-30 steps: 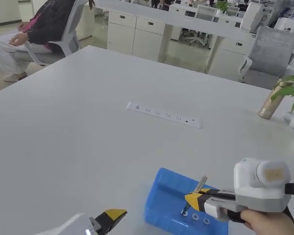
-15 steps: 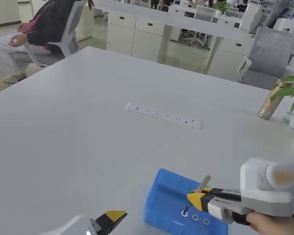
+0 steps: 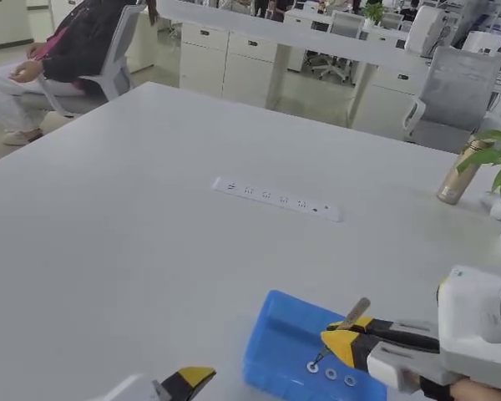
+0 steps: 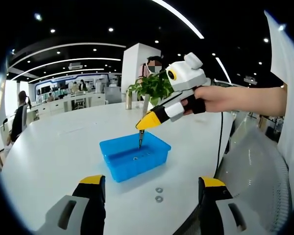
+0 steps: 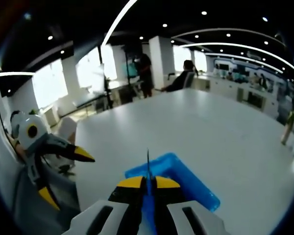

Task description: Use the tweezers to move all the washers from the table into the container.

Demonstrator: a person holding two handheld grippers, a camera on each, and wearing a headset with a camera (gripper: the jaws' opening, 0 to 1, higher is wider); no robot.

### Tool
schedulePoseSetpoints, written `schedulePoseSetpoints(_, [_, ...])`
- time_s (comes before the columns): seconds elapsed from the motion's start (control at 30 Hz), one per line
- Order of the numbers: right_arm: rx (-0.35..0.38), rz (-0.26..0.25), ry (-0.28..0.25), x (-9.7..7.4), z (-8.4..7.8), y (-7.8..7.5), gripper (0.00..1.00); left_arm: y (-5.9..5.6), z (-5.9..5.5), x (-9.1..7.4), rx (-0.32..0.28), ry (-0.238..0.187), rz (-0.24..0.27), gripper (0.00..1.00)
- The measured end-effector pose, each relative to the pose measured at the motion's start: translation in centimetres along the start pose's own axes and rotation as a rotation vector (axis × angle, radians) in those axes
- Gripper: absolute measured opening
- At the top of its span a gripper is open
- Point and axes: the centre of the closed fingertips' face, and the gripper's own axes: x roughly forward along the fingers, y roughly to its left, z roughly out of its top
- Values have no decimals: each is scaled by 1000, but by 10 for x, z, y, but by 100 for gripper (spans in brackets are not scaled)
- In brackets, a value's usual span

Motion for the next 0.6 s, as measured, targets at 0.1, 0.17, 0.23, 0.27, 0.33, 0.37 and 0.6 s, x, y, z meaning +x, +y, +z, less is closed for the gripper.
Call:
schedulePoseSetpoints(0.1, [9,19,-6,-3,1,11,3,0,-1,0,1,4,-2,78])
schedulePoseSetpoints(0.17, [7,34,-6,-5,0,19,3,-1,-1,0,1,5,-6,78])
schedulePoseSetpoints(0.23, [12,50,-5,-5,-3,24,3,-1,-1,1,5,8,-7,78])
schedulePoseSetpoints(0.27, [20,55,-5,-6,-5,27,3,-2,-2,1,4,9,-8,78])
schedulePoseSetpoints(0.33, [30,63,6,-5,-11,30,3,-2,-2,1,4,9,-8,78])
schedulePoseSetpoints(0.37, [31,66,10,-4,-13,31,3,-1,-1,1,4,8,-8,78])
schedulePoseSetpoints(0.6, [54,92,56,4,-37,44,3,-1,-2,1,2,7,-8,78])
